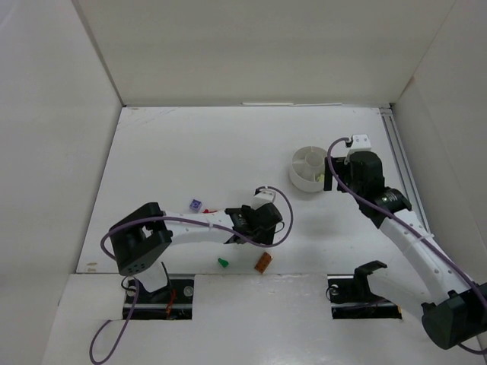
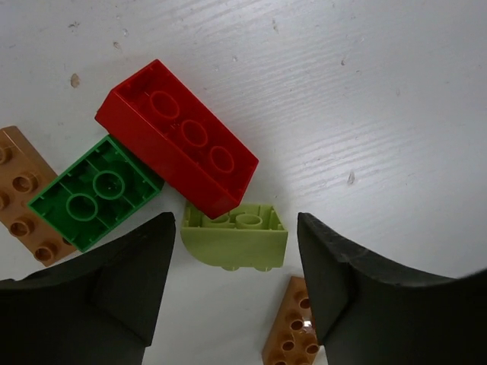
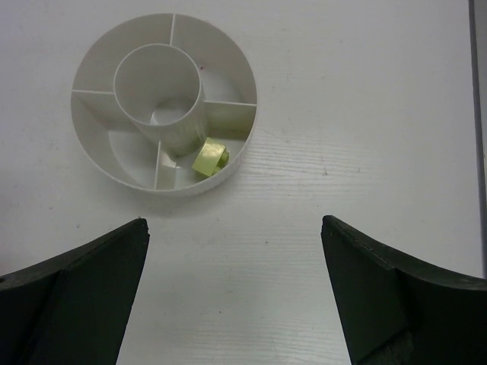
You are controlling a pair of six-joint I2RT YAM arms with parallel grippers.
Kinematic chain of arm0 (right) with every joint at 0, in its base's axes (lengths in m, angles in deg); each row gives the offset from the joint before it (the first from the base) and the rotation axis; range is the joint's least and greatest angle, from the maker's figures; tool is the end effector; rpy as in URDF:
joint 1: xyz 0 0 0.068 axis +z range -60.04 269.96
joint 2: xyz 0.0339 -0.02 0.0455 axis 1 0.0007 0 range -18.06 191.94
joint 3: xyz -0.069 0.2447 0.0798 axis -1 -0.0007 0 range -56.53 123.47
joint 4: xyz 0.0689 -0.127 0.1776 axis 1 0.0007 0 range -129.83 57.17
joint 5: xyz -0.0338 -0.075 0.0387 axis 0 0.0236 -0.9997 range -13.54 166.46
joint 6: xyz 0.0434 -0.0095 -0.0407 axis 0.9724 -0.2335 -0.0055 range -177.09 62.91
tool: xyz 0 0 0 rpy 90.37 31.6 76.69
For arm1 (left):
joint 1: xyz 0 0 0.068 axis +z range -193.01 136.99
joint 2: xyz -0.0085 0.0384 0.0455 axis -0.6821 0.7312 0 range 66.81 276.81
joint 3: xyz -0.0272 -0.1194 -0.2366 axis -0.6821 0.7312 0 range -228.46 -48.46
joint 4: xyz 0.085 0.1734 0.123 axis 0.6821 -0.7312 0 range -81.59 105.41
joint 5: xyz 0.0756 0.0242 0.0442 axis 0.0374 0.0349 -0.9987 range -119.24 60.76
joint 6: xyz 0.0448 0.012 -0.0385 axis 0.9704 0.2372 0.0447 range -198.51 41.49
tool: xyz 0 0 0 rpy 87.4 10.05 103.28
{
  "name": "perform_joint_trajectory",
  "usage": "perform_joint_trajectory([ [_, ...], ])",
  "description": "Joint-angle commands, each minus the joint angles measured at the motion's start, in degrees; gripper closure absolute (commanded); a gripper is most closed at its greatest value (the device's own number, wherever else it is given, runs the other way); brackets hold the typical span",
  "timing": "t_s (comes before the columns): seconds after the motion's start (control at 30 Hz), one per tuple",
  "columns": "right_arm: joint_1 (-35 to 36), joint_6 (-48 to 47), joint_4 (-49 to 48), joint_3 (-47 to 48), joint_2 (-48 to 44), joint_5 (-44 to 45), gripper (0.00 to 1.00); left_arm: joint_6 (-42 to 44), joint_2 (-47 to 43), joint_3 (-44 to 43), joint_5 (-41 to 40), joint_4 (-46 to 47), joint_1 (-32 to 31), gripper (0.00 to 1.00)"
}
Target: Sort the legos into containers by color
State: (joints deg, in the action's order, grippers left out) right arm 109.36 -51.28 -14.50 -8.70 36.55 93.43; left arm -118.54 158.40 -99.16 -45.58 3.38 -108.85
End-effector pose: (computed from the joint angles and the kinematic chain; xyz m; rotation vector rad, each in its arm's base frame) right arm 0.1792 0.0493 0.2961 -0.0763 2.1030 -0.0523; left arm 0.1324 -0.2644 0.1854 0.4401 2.4585 -0.4518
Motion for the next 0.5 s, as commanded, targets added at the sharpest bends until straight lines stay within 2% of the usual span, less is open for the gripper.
perform_joint_trajectory([
  [0.0, -0.50, 0.88, 0.16, 0.24, 0.15, 0.96, 0.01, -1.28, 0.25, -3.79, -3.08, -2.81, -1.04, 0.42],
  [0.27, -1.03, 2.45, 1.39, 0.85, -0.38, 1.48, 0.01, -1.80, -0.27, -6.16, -4.32, -4.93, -2.71, 0.82],
  [0.47, -2.69, 8.95, 9.89, 4.97, -2.92, 7.45, 0.01, 1.88, -3.69, -10.37, -4.93, -3.79, -2.71, 0.82],
])
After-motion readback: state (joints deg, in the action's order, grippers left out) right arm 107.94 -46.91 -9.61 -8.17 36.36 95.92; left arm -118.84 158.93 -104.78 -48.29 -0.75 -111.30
